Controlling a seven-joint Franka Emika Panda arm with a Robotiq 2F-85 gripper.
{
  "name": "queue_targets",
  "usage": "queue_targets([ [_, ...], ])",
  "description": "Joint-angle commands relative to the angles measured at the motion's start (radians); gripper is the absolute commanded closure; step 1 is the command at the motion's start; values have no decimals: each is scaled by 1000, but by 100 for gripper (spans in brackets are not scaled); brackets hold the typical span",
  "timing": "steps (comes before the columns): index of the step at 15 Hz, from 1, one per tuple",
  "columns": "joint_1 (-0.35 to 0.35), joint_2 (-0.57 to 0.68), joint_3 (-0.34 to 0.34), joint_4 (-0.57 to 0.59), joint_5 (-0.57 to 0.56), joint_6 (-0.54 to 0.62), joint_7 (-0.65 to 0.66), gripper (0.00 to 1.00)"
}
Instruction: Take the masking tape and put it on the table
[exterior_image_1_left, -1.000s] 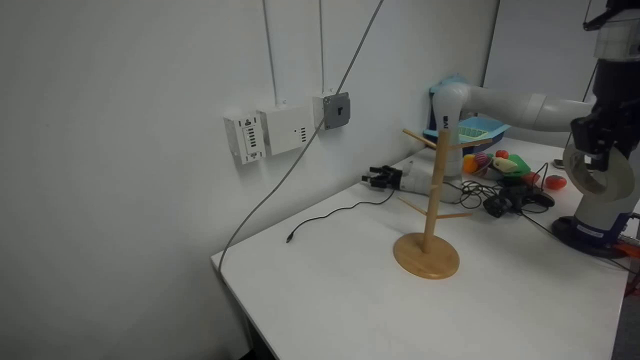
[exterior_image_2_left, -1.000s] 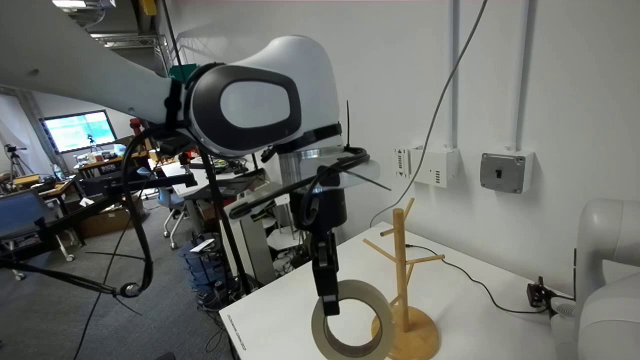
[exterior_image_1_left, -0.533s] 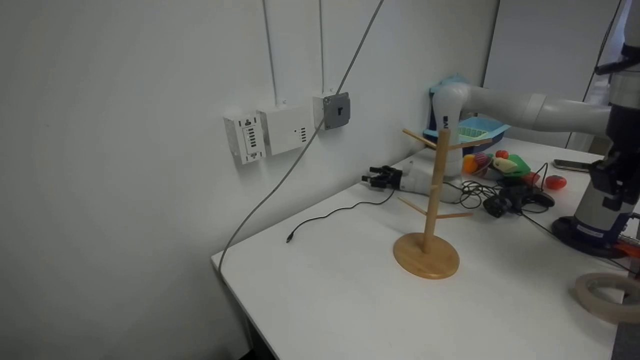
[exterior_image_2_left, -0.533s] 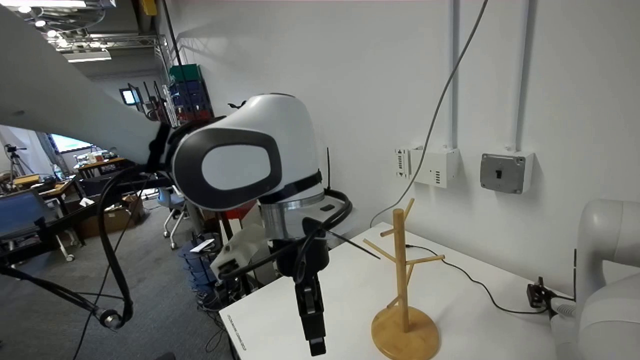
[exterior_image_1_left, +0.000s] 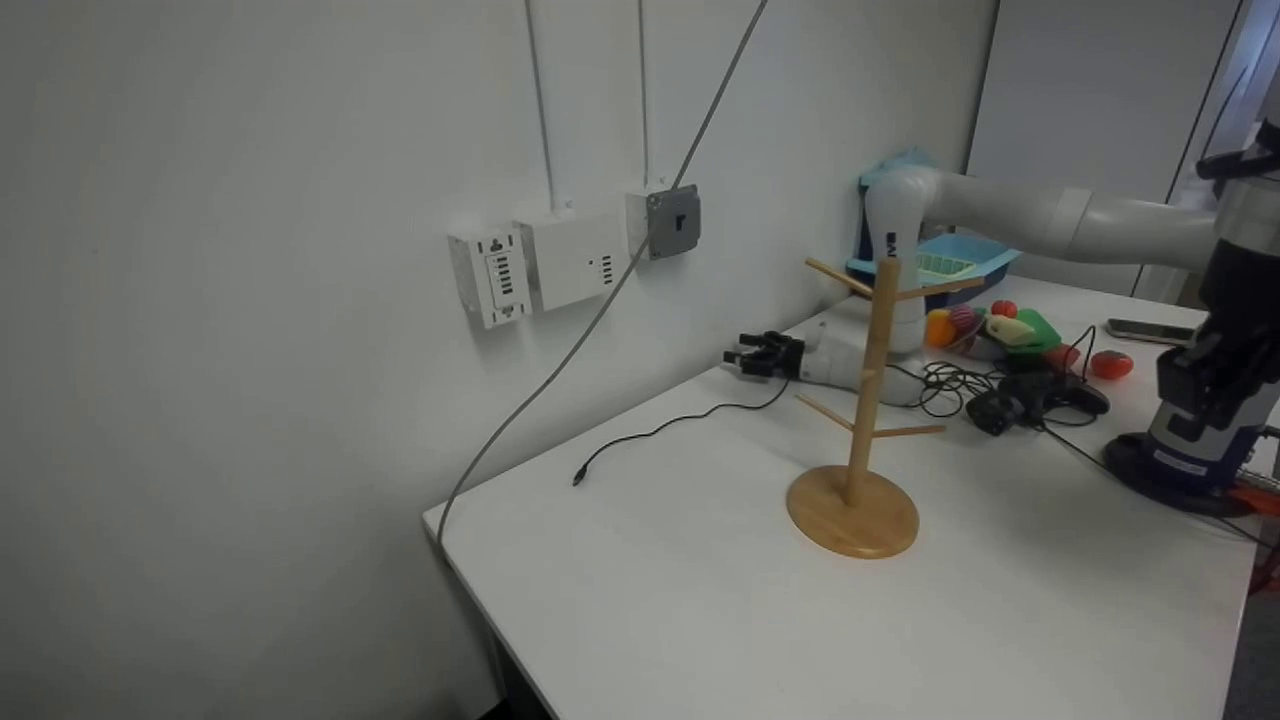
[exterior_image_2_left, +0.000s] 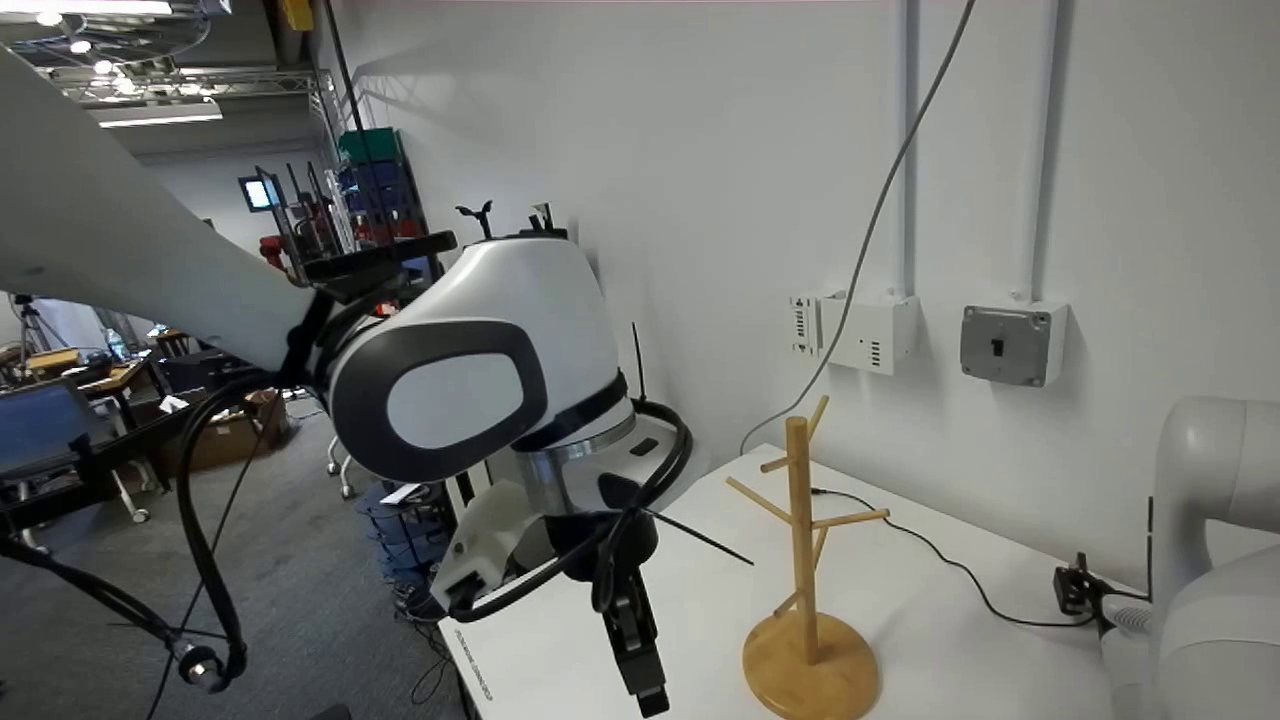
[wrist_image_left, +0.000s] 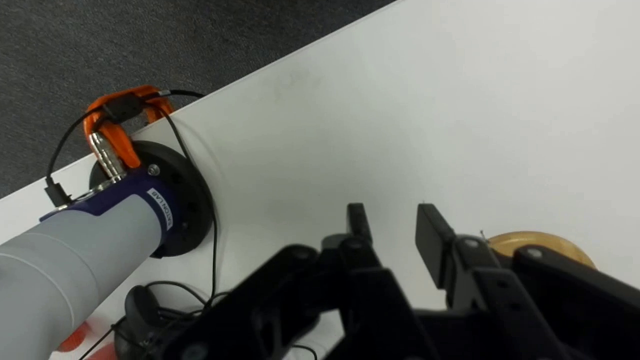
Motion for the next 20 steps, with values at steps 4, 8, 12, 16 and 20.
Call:
queue_targets([
  [4, -10, -32, 0, 2, 41, 47, -60, 92],
  [8, 18, -91, 1, 12, 156, 47, -143, 92],
  [12, 50, -154, 3, 22, 281, 36, -229, 92],
  [16, 79, -194, 2, 35, 360, 49, -288, 92],
  [20, 93, -207, 1, 57, 400, 50, -323, 47],
])
